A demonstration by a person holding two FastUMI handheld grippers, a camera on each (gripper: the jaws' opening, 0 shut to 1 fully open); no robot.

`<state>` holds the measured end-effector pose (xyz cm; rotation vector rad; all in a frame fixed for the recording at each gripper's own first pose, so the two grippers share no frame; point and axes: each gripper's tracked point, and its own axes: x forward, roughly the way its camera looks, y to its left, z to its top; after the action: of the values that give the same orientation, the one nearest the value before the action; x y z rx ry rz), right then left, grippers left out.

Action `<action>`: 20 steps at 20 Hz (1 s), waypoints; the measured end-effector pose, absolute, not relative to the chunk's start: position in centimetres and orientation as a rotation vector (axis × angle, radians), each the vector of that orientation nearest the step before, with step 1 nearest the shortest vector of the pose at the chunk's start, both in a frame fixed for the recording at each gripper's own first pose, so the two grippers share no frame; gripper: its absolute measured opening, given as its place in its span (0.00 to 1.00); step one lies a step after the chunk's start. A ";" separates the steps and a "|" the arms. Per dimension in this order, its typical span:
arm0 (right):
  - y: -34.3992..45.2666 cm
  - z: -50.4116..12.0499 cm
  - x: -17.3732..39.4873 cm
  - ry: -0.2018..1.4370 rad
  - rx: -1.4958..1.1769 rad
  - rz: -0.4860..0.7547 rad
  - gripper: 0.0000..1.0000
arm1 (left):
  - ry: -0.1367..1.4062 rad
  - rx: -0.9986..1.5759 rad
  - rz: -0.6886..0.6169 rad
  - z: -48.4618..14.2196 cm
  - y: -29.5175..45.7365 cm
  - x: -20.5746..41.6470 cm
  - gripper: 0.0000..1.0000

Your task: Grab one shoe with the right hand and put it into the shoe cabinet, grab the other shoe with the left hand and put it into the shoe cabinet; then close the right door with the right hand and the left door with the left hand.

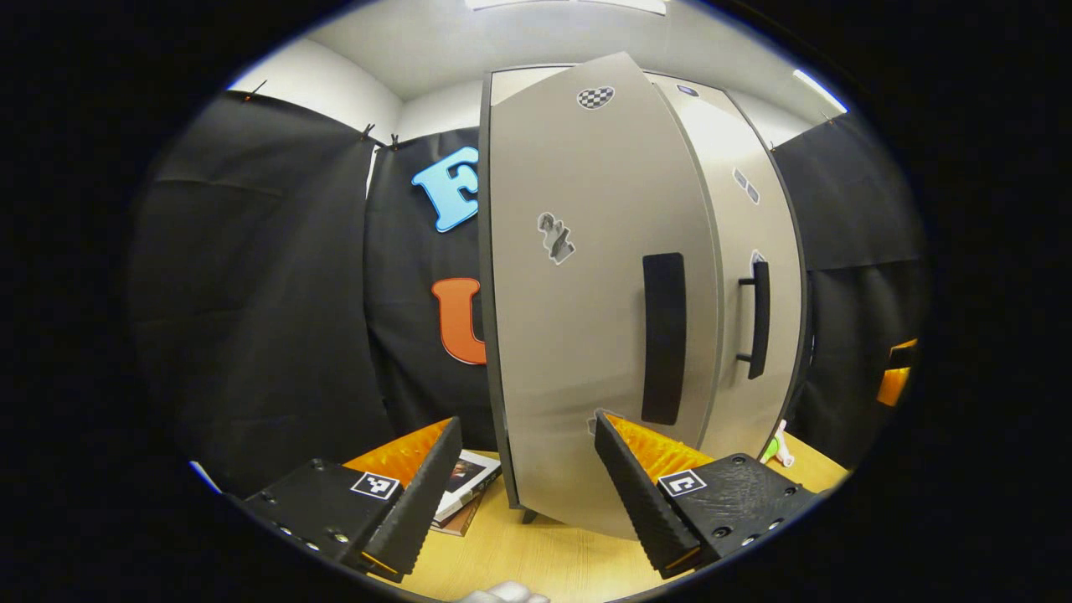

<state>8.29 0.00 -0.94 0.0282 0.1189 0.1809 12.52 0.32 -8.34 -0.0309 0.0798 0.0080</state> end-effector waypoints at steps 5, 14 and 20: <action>0.4 -0.6 7.2 0.101 0.030 0.170 0.99 | 0.092 -0.042 -0.009 -8.0 -0.1 8.4 0.96; -0.5 -1.4 3.0 0.079 0.041 0.109 0.99 | 0.069 -0.072 -0.005 -6.6 0.0 0.8 1.00; -2.1 -1.7 1.5 0.071 0.050 0.065 0.99 | 0.077 -0.053 0.008 -6.9 0.2 -1.2 0.96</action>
<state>1.53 -2.09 -1.66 0.0502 0.0713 0.0654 -1.22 0.19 -6.88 -0.0528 0.0770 0.0082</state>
